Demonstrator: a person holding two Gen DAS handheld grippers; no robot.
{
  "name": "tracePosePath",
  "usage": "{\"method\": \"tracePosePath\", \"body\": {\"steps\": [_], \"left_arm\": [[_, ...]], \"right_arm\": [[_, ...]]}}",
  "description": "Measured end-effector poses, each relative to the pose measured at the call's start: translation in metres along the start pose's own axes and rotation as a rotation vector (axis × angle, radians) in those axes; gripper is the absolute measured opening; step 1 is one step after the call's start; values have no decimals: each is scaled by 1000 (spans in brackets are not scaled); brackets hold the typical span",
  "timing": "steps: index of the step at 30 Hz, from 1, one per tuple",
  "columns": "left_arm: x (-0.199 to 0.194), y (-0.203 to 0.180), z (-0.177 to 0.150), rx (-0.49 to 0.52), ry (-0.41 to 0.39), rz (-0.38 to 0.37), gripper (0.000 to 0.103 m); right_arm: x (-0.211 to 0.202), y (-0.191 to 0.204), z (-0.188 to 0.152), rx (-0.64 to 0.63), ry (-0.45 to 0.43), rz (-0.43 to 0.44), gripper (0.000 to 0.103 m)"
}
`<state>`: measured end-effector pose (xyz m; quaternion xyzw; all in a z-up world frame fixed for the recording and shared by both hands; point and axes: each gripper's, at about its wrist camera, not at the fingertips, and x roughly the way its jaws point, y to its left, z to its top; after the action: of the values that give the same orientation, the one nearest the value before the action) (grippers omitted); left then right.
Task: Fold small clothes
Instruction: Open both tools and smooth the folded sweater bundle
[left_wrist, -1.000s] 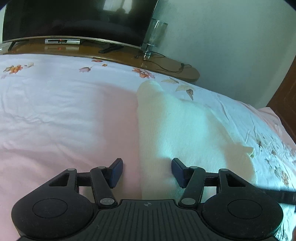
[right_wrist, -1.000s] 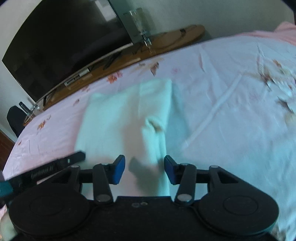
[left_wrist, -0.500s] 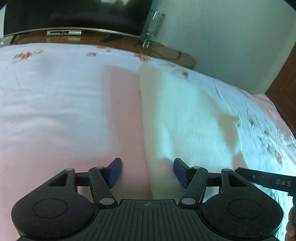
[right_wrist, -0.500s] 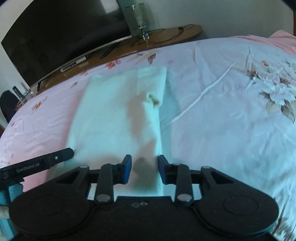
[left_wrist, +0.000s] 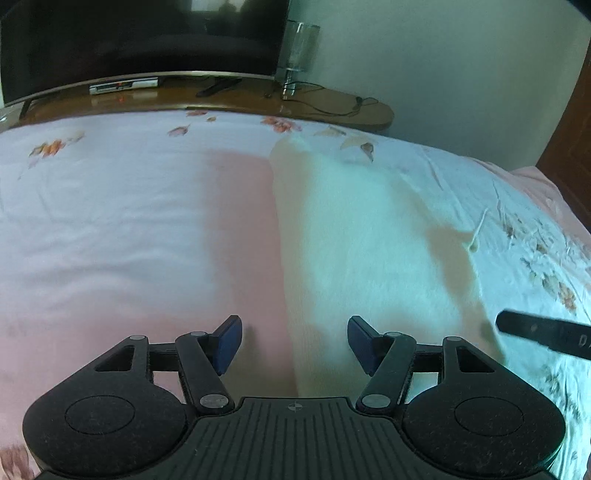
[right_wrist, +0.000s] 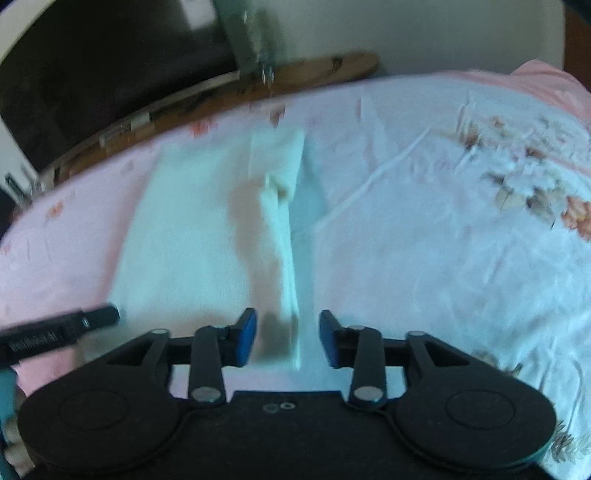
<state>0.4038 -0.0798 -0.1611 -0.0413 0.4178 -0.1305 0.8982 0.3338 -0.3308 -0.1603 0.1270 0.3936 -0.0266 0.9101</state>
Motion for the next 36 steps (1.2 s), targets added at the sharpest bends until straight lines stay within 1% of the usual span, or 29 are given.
{"method": "tracePosePath", "body": {"steps": [1,7,9,11,15,19,22,26,28,29,30,31,33,36], "left_arm": [[1,-1,7,2,-9,1,63],[12,-15,41,25,-42,-19,63],[19,-19,50,35,-48,-18,64],[27,-23,58,44,-52,-19,63],[51,-25,76,44,-55,4,63],[84,-20,92,4,-57,47,63],[108,-11,101,-57,-38,40,64],[130,-3,109,-125,-13,13,64],[137,0,112,-159,-5,6,64],[139,-1,112,-160,-7,7,64],[142,-2,111,-152,-8,5,65],[147,-1,109,-150,1,1,70],[146,-3,107,-145,-3,9,70],[134,-9,107,-114,-10,16,70]], "right_arm": [[-2,3,5,-10,-23,-8,53],[1,18,40,-54,-112,-2,51],[6,23,49,-68,-138,-2,49],[16,26,60,-87,-157,-6,41],[48,32,83,-100,-141,-9,36],[81,34,104,-107,-138,-15,35],[102,34,112,-124,-136,-22,34],[132,31,110,-142,-99,-38,33],[146,26,105,-146,-76,-56,32],[149,25,105,-142,-85,-62,31],[148,23,105,-137,-86,-65,31],[150,20,105,-120,-85,-58,31],[154,14,103,-90,-81,-52,31],[149,21,106,-133,-67,-72,33]]}}
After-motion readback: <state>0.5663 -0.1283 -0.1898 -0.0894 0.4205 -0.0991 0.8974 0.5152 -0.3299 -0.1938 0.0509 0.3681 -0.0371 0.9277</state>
